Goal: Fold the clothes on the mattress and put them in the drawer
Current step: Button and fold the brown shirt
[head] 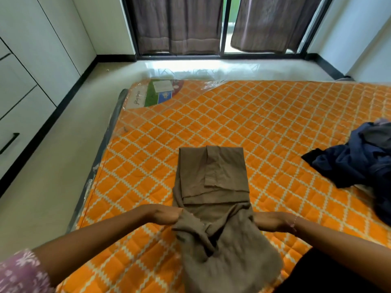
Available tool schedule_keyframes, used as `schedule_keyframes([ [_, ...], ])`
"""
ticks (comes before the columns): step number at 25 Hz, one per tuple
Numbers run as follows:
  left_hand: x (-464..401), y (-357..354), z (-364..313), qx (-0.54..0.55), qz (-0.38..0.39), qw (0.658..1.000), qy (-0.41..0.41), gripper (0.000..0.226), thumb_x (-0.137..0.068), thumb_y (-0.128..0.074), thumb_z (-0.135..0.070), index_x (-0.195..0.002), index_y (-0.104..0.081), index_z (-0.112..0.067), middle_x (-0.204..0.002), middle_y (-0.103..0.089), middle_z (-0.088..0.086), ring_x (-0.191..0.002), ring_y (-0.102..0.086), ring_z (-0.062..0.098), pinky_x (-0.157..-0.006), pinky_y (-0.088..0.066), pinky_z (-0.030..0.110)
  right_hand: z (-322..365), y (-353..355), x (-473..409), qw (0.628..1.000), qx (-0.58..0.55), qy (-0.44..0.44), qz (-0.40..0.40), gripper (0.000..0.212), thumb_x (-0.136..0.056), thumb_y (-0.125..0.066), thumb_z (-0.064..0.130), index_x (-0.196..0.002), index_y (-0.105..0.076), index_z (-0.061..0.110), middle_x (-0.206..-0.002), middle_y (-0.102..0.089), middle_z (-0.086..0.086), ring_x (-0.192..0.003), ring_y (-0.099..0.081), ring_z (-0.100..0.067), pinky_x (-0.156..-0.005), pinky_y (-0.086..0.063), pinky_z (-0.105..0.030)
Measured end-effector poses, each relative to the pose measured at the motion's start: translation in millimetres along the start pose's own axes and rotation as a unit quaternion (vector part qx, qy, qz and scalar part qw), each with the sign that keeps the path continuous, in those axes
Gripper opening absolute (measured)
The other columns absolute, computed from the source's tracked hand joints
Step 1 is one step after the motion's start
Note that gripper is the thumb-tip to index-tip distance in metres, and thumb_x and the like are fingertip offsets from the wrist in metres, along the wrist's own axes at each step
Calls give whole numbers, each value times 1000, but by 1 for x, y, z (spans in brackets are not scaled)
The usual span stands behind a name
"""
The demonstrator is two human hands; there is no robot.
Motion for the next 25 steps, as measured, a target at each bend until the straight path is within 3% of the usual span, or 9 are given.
schedule_keyframes([
  [2,-5,25,1,177,-46,983,23,74,-92,-46,-55,-134,-42,5,-127,-59,19,-114,-58,26,-97,-48,37,10,27,-6,994,-82,-14,-72,35,-101,-33,37,-135,-26,43,-146,-32,15,-132,-43,-23,-110,-37,-41],
  [4,-6,60,-12,347,-122,929,39,52,-99,-37,-49,-111,-55,-2,-86,-73,7,-79,-70,17,-75,-54,32,22,60,-14,964,-202,-25,-172,37,-102,-37,28,-139,-39,24,-144,-44,-4,-128,-47,-31,-105,-41,-41],
  [8,-18,91,-19,533,-289,791,84,42,-96,-48,-45,-105,-64,-8,-126,-61,16,-95,-63,28,-85,-50,37,28,89,-32,873,-355,-28,-333,38,-98,-49,25,-125,-54,-2,-117,-62,-16,-88,-63,-30,-71,-54,-31],
  [12,-17,63,-4,594,-324,726,124,41,-90,-57,-44,-102,-62,-5,-107,-65,12,-97,-61,31,-73,-50,36,-1,78,-40,811,-432,-71,-389,36,-90,-63,29,-110,-63,0,-107,-66,-17,-93,-64,-32,-76,-52,-36],
  [14,-14,59,-7,593,-340,722,110,32,-89,-63,-31,-106,-64,-3,-104,-66,14,-90,-62,29,-73,-51,34,-9,78,-39,801,-433,-65,-408,29,-92,-61,24,-110,-64,1,-108,-66,-16,-97,-63,-32,-83,-50,-39],
  [16,-19,62,-4,542,-467,692,92,21,-91,-62,-13,-105,-65,1,-105,-66,15,-83,-62,27,-70,-50,31,-4,79,-41,776,-397,-19,-490,21,-96,-52,13,-109,-65,2,-112,-65,-17,-97,-61,-31,-83,-48,-40],
  [19,-12,64,-18,285,-669,676,122,18,-94,-56,-14,-97,-64,2,-94,-66,13,-86,-61,27,-65,-41,31,7,87,-39,757,-181,-23,-627,23,-96,-47,11,-101,-67,0,-103,-66,-24,-92,-60,-36,-64,-33,-33],
  [23,-21,62,-14,264,-671,657,221,26,-96,-54,-21,-114,-55,-3,-112,-62,20,-104,-58,38,-76,-45,41,4,88,-49,788,-60,-98,-605,27,-99,-45,21,-113,-59,2,-111,-63,-23,-98,-57,-38,-69,-37,-33],
  [25,-18,70,-32,111,-707,667,209,35,-95,-53,-26,-126,-50,-8,-123,-56,17,-111,-54,36,-82,-44,42,18,91,-45,775,30,-103,-623,35,-97,-46,21,-129,-46,6,-127,-52,-19,-115,-49,-38,-83,-41,-43],
])
Point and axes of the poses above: each hand's wrist, its own x-axis away from the middle knuckle, its own y-axis out of the back of the hand, z = x × y, the point moved 4 cm from there along -x, towards the middle knuckle
